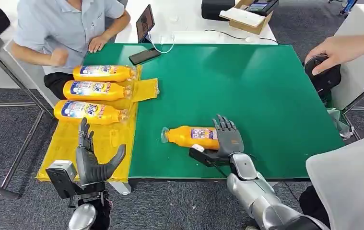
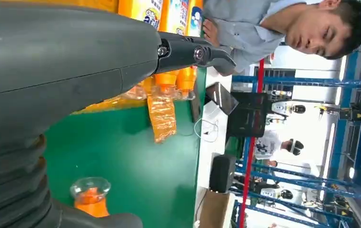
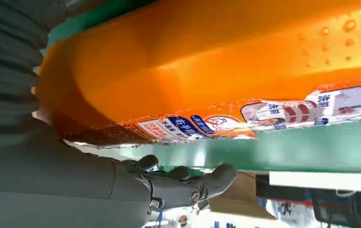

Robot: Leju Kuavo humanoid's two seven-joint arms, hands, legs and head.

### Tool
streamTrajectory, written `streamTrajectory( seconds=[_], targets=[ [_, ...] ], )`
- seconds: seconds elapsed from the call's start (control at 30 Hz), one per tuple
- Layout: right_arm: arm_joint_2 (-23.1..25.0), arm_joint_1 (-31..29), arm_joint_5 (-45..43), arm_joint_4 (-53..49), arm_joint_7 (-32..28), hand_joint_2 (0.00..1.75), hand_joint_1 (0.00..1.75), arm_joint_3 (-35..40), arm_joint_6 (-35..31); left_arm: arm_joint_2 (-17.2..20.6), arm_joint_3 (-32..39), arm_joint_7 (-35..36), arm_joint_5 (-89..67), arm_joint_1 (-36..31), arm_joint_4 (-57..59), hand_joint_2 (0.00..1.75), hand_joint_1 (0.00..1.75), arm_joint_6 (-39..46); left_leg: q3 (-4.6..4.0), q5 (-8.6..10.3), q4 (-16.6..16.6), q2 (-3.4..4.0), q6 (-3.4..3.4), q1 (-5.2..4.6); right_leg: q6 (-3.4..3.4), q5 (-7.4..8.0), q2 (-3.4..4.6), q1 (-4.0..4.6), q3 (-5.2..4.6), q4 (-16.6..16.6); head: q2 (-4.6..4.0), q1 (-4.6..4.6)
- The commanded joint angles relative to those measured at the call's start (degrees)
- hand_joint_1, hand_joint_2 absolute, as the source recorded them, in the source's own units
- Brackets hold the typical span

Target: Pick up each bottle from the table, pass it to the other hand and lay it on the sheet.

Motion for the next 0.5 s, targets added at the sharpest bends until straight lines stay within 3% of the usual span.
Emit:
streamTrajectory(
  seconds=[0.03,0.17,0.23,0.3,0.47,0.5],
  targets=[
    [-1.36,-0.72,-1.98,7.12,-0.7,1.75,1.69,-0.3,8.01,1.8,-1.9,0.63,-0.38,-1.94,3.11,1.75,0.0,-0.79,0.14,0.03,-0.04,-0.13,-0.05,0.03,-0.08,-0.01,-0.16,0.04,0.2,-0.05,0.0,0.0],
    [-1.29,-0.61,-3.44,7.18,-2.13,1.75,1.73,-0.94,10.71,1.91,-2.31,0.85,-0.5,-2.01,3.1,1.75,0.0,-1.31,0.25,0.03,-0.05,-0.1,-0.03,0.04,-0.08,0.01,-0.13,0.05,0.27,-0.09,0.0,0.0],
    [-0.57,0.3,-11.73,6.28,-8.6,1.75,1.73,-6.16,17.13,1.98,-2.73,0.96,-0.44,-2.35,3.6,1.75,0.0,-1.7,0.36,0.03,-0.04,-0.18,-0.06,0.04,-0.11,-0.02,-0.21,0.05,0.12,-0.08,0.0,0.02],
    [-0.68,0.77,-12.07,6.1,-9.07,1.75,1.75,-6.06,17.03,1.87,-2.8,0.96,-0.44,-2.43,3.81,1.75,0.0,-1.67,0.42,0.03,-0.08,-0.25,-0.03,0.08,-0.14,-0.01,-0.28,0.1,0.02,-0.16,0.0,0.02],
    [1.86,2.82,-24.25,2.53,-20.85,1.75,1.75,-11.4,21.33,1.83,-2.94,0.92,0.19,-2.23,3.99,1.75,0.0,-2.21,0.66,-0.09,-0.15,0.03,-0.05,0.08,-0.11,0.0,0.01,0.1,0.55,-0.21,0.0,0.02],
    [2.12,2.91,-24.42,2.3,-20.88,1.75,1.75,-11.21,21.42,1.81,-2.94,0.92,0.22,-2.26,4.13,1.75,0.0,-2.23,0.68,-0.08,-0.17,0.06,-0.08,0.12,-0.16,0.02,0.05,0.15,0.65,-0.25,0.0,0.02]
  ],
)
